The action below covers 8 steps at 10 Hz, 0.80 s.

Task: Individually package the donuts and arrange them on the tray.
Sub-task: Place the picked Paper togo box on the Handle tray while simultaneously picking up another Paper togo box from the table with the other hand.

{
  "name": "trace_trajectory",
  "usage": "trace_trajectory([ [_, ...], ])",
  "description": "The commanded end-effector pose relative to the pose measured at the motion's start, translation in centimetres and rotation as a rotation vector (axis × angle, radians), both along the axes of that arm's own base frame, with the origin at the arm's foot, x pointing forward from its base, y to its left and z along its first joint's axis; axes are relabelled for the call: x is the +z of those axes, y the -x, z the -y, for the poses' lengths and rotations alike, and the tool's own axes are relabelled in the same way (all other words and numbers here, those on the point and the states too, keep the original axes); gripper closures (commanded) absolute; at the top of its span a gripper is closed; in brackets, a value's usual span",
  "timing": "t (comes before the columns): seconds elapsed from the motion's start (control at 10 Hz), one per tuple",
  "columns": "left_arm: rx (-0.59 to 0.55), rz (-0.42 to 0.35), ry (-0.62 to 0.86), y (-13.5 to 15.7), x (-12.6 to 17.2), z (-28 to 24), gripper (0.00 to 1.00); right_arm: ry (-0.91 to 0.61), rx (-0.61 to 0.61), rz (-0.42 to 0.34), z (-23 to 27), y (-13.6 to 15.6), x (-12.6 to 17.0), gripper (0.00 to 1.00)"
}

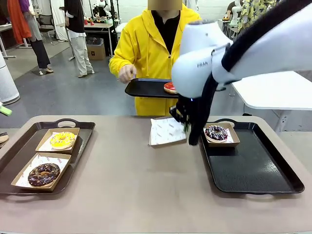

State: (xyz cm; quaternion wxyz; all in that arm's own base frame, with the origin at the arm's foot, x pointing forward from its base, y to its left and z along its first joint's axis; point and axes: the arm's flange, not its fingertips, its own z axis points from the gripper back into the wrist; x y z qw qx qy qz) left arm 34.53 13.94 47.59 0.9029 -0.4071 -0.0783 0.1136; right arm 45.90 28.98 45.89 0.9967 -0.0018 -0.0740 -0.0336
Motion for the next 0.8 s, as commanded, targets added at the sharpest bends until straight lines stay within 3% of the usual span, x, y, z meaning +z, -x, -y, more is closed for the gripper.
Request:
trace_trajectory([
  [0.0,0.042,0.022,0.174,0.6,-0.6,-4.6,0.0,0.059,-0.002,0.007,-2.9,-2.8,1.1,1.0],
  [0.4,0.082,0.09,0.374,3.6,-4.2,-11.5,0.0,0.038,-0.046,-0.014,-3.5,-7.1,1.8,1.0],
  [0.7,0.113,0.098,0.359,5.2,-5.9,-12.4,0.0,0.036,-0.058,-0.032,-3.1,-8.8,1.3,1.0],
])
